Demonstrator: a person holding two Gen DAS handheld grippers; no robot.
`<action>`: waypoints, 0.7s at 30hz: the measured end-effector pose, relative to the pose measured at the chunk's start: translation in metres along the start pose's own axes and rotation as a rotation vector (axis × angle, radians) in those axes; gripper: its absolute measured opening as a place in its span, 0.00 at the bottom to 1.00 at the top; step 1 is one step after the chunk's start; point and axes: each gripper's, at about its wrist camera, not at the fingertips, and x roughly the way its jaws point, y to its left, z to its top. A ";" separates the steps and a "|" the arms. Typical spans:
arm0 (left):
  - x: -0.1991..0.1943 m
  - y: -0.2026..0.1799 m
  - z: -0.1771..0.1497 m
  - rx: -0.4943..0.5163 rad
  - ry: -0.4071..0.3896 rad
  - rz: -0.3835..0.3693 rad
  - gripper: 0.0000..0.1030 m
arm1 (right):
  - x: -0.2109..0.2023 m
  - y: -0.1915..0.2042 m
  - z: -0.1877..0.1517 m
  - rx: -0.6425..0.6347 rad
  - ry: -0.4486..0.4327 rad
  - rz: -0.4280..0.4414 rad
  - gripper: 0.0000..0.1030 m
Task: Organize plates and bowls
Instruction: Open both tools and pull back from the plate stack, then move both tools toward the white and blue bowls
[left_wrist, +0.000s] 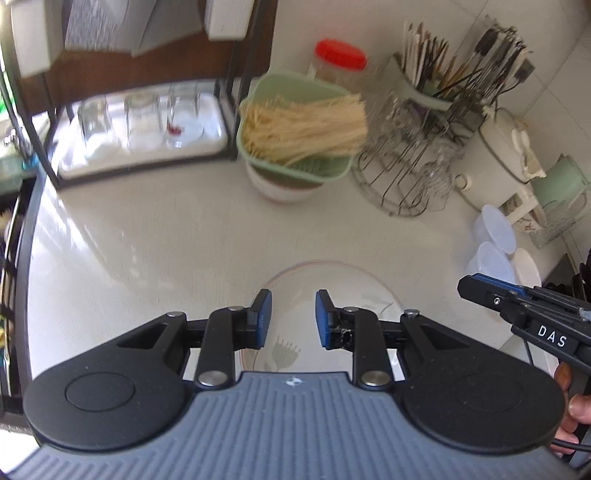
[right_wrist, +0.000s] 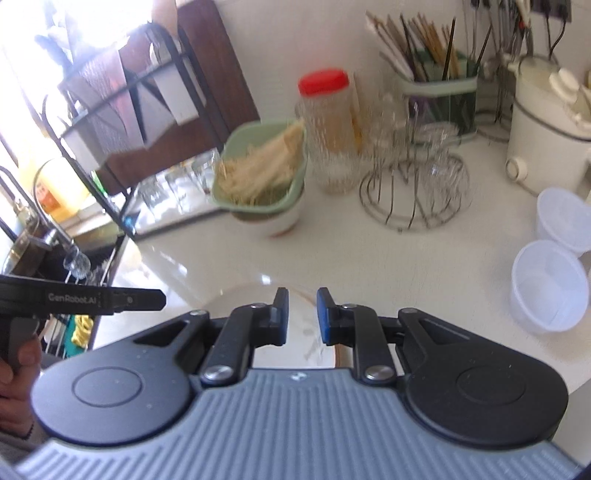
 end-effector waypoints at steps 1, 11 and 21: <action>-0.004 -0.001 0.002 0.004 -0.013 -0.005 0.28 | -0.004 0.001 0.002 -0.001 -0.014 -0.005 0.20; -0.016 -0.015 0.014 0.066 -0.077 -0.066 0.28 | -0.026 0.010 0.010 -0.003 -0.125 -0.069 0.20; -0.006 -0.073 0.003 0.136 -0.103 -0.048 0.28 | -0.042 -0.029 0.004 0.024 -0.132 -0.079 0.19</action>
